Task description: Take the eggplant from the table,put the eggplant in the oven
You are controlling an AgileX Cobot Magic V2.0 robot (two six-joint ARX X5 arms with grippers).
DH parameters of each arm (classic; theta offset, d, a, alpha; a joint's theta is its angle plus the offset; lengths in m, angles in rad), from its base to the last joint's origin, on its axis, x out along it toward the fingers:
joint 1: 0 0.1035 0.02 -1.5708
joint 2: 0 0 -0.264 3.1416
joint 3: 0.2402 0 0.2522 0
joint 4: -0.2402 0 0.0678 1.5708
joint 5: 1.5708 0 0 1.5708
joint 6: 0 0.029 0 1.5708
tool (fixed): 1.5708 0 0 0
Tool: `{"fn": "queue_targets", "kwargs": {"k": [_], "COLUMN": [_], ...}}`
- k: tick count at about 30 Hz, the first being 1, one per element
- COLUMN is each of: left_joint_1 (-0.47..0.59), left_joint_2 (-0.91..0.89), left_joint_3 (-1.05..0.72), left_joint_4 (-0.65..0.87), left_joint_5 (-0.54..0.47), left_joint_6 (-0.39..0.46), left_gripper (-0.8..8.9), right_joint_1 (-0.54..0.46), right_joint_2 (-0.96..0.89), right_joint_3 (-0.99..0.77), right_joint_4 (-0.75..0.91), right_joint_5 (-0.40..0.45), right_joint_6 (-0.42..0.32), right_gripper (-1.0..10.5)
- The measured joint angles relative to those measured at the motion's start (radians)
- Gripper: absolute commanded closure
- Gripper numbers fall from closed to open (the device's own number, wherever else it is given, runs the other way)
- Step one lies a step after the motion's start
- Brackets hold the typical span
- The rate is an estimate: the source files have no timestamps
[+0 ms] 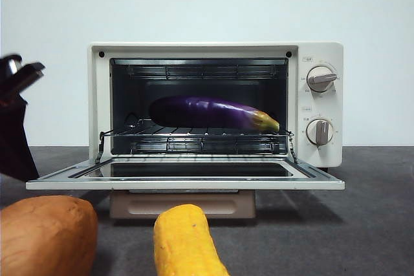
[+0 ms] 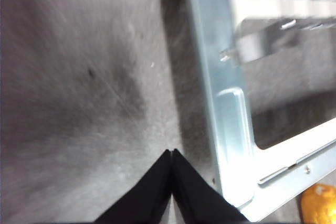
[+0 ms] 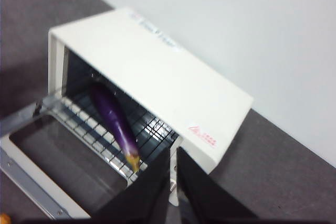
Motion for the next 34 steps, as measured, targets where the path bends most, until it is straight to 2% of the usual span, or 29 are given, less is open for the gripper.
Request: {"fn": "queue_targets", "kwargs": {"k": [13,26,34], "left_joint_1": [-0.003,0.006,0.04], "left_joint_2": [0.172,0.182,0.182], "left_joint_3": [0.0,0.0,0.058], "left_joint_4": [0.018,-0.002,-0.011], "left_joint_5": [0.172,0.36,0.505], "left_joint_6": [0.005,0.012,0.008], "left_gripper": [8.07,8.07,8.07], "right_joint_1": [0.0,0.0,0.0], "right_joint_2": [-0.156,-0.17,-0.17], "right_joint_3": [0.0,0.0,0.0], "right_joint_4": [-0.003,-0.015,-0.046], "right_joint_5": [0.0,0.0,0.0], "right_joint_6": [0.037,0.038,0.07], "right_gripper": [9.4,9.4,9.4]}}
